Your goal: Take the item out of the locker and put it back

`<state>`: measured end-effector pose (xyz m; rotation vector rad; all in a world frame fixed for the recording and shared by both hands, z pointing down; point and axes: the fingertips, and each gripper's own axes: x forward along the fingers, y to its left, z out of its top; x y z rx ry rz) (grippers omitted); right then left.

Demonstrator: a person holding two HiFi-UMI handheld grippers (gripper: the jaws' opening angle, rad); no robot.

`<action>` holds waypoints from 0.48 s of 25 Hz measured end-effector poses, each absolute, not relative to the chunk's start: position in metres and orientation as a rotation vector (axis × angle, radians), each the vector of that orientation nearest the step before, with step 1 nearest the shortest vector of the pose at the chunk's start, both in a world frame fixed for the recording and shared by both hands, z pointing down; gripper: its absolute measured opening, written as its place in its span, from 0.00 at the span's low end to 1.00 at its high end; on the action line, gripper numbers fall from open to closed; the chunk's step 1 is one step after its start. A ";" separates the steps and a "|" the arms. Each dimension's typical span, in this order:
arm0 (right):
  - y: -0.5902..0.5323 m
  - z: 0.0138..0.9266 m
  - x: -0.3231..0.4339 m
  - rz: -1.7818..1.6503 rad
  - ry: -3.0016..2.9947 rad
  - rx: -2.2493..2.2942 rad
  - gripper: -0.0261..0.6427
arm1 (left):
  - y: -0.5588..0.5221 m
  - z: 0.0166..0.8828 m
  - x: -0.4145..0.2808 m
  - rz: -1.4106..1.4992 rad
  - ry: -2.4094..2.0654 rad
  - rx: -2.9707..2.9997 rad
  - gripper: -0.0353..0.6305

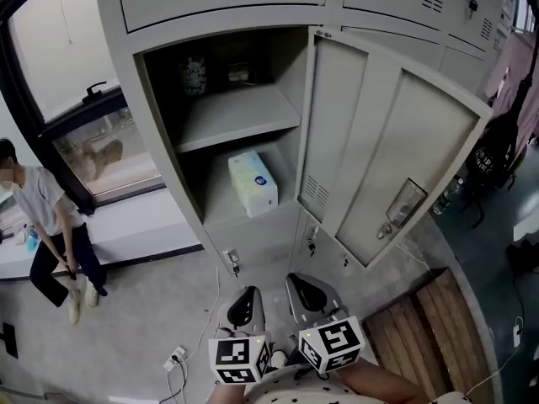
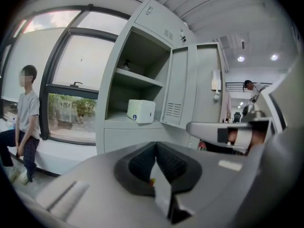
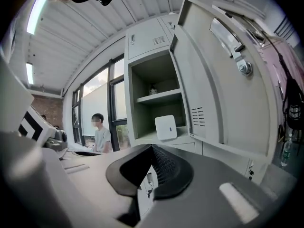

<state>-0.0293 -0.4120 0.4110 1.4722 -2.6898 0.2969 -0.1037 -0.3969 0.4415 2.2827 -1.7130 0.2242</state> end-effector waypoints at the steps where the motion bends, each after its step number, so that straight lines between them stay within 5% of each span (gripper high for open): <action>1: -0.408 0.412 -0.028 0.303 -2.689 1.473 0.04 | -0.396 0.440 -0.102 0.217 -1.710 2.293 0.06; 12: -0.401 0.413 -0.035 0.274 -2.703 1.450 0.03 | -0.389 0.436 -0.099 0.214 -1.716 2.318 0.06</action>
